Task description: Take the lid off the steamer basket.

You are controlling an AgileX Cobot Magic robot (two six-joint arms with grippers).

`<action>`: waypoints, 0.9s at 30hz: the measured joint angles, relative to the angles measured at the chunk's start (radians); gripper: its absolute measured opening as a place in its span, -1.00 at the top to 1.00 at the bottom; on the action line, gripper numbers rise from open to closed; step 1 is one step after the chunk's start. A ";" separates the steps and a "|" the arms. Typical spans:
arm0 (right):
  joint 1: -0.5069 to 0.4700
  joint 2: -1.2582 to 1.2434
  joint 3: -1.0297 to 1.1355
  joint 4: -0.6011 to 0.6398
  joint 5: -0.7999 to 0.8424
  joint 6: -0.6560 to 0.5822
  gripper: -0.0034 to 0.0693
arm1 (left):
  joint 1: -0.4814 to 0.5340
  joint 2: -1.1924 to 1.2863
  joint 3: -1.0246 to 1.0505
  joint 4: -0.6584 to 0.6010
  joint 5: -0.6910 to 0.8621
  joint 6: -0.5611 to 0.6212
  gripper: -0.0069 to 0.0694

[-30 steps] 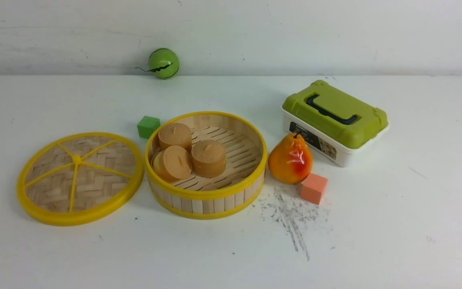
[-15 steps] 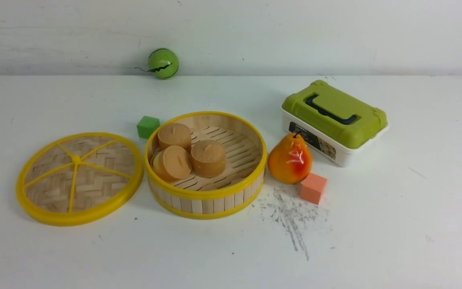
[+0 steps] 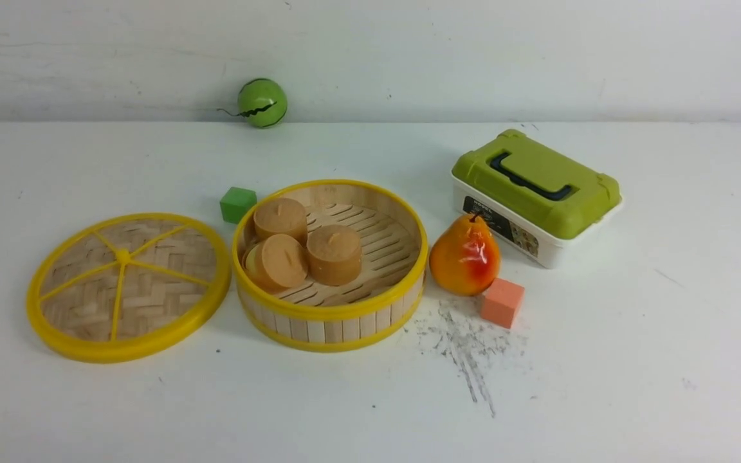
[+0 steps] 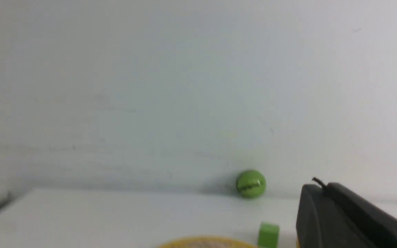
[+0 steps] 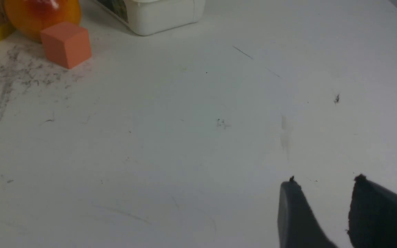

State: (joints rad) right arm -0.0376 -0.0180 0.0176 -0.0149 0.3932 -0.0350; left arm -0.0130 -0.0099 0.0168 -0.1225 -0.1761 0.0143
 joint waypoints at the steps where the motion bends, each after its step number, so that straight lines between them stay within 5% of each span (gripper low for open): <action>1: 0.000 0.000 0.000 0.000 0.000 0.000 0.25 | 0.000 0.000 0.002 -0.002 0.010 -0.004 0.85; 10: -0.001 0.000 0.000 0.000 0.000 0.000 0.25 | -0.002 0.000 0.013 0.001 0.519 -0.123 0.85; 27: -0.001 0.000 0.000 0.000 0.000 0.000 0.25 | -0.002 0.000 0.013 0.030 0.550 -0.109 0.85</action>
State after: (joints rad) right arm -0.0389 -0.0180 0.0176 -0.0149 0.3932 -0.0350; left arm -0.0151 -0.0099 0.0294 -0.0927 0.3740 -0.0948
